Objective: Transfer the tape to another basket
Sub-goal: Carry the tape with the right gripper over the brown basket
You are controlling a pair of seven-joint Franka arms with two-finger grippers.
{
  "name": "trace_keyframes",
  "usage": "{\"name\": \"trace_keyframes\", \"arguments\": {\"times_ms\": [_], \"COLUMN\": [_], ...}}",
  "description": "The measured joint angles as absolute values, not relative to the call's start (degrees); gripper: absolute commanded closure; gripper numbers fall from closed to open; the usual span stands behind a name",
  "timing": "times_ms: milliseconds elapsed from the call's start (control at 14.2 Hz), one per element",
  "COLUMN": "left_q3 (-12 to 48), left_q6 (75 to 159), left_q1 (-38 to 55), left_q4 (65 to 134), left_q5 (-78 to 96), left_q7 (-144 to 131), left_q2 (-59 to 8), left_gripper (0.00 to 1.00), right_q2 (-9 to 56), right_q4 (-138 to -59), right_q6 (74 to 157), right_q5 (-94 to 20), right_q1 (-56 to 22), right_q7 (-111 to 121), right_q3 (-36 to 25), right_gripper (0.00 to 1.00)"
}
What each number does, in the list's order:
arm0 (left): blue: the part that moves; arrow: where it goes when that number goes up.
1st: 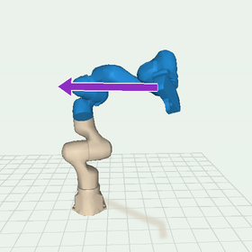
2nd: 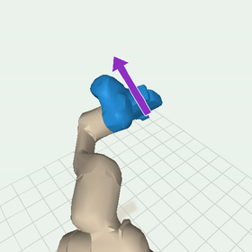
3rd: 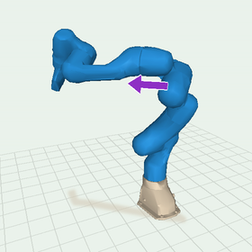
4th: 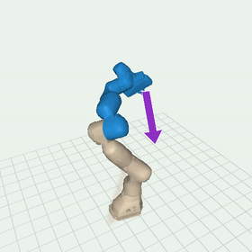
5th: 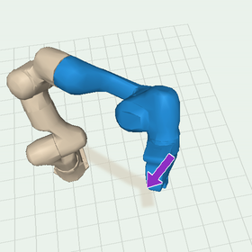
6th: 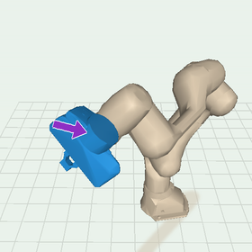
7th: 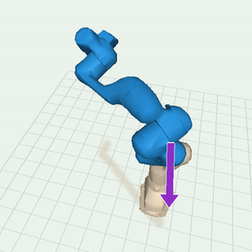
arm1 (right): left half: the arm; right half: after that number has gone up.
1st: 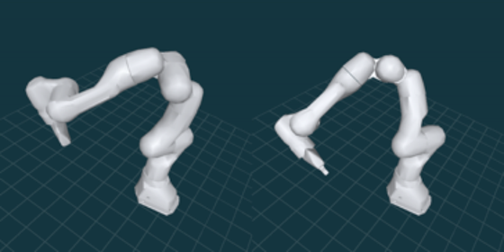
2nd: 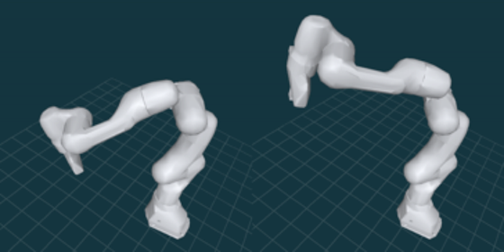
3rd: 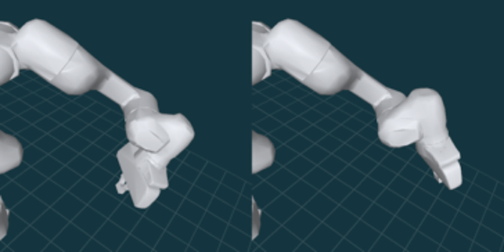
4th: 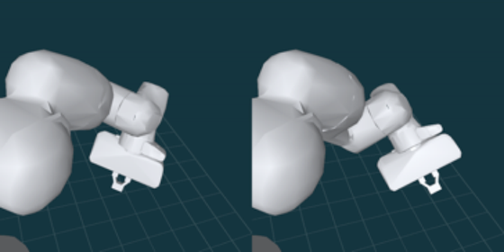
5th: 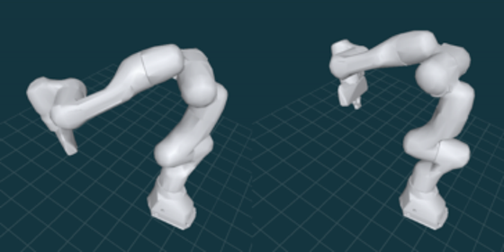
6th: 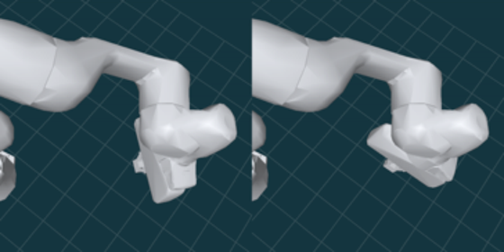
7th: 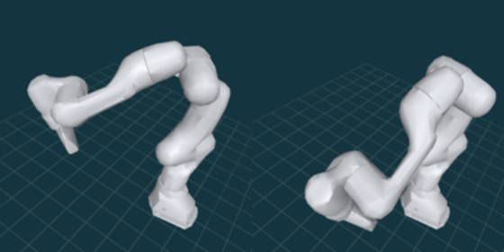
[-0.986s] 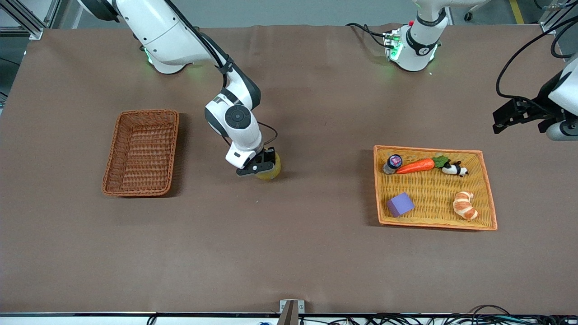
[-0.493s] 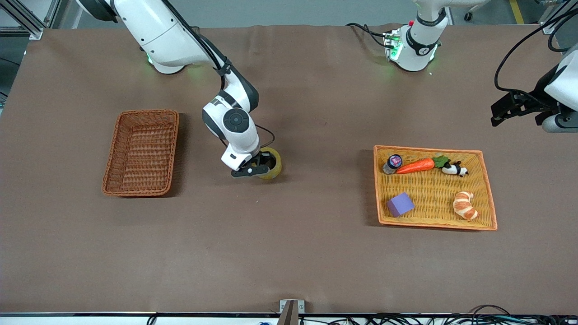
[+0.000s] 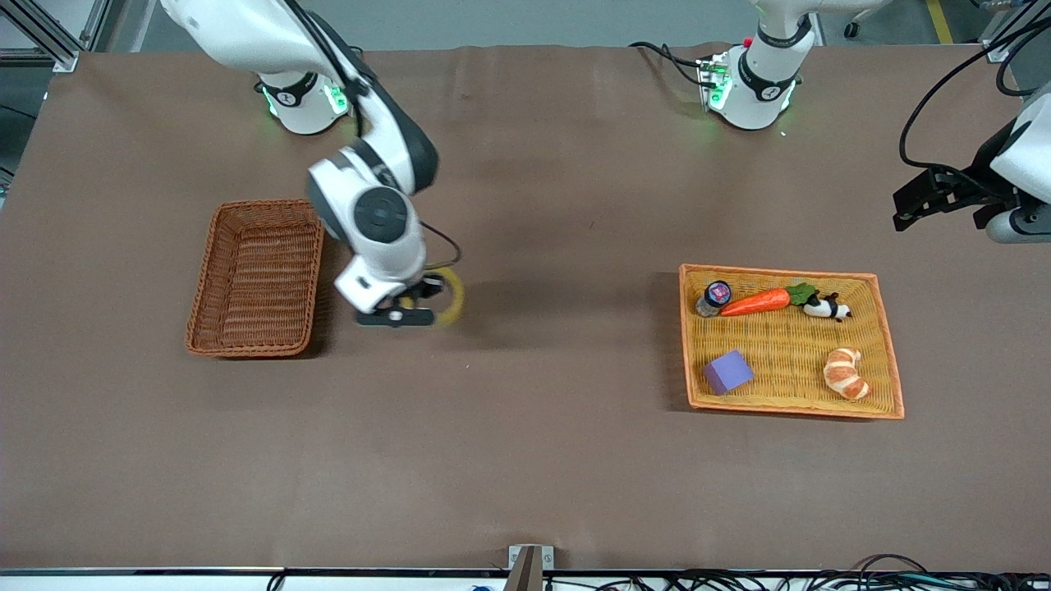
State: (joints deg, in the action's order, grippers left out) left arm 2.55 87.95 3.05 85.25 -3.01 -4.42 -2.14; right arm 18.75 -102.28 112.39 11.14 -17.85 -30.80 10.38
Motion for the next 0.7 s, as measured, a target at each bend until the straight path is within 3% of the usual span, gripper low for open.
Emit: {"name": "trace_keyframes", "arguments": {"times_ms": [211,352,704], "left_q3": [2.6,2.6,2.9], "left_q6": [88.1,88.1,88.1], "left_q1": [3.1,3.2,3.9], "left_q4": [85.2,85.2,85.2], "left_q5": [-3.0,-3.0,-3.0], "left_q7": [-4.4,-4.4,-4.4], "left_q2": [-2.1,-2.1,-2.1], "left_gripper": [0.0,0.0,0.0], "right_q2": [8.9,4.5,2.8], "right_q4": [-108.4,-115.6,-133.8], "right_q6": [108.4,110.2,132.1], "right_q5": [10.1,10.1,10.0], "right_q1": [-7.7,-5.6,-5.2], "right_q7": [-12.2,-3.5,12.0], "right_q3": [9.5,5.5,-7.9], "right_gripper": [0.99,0.99,0.98]}}
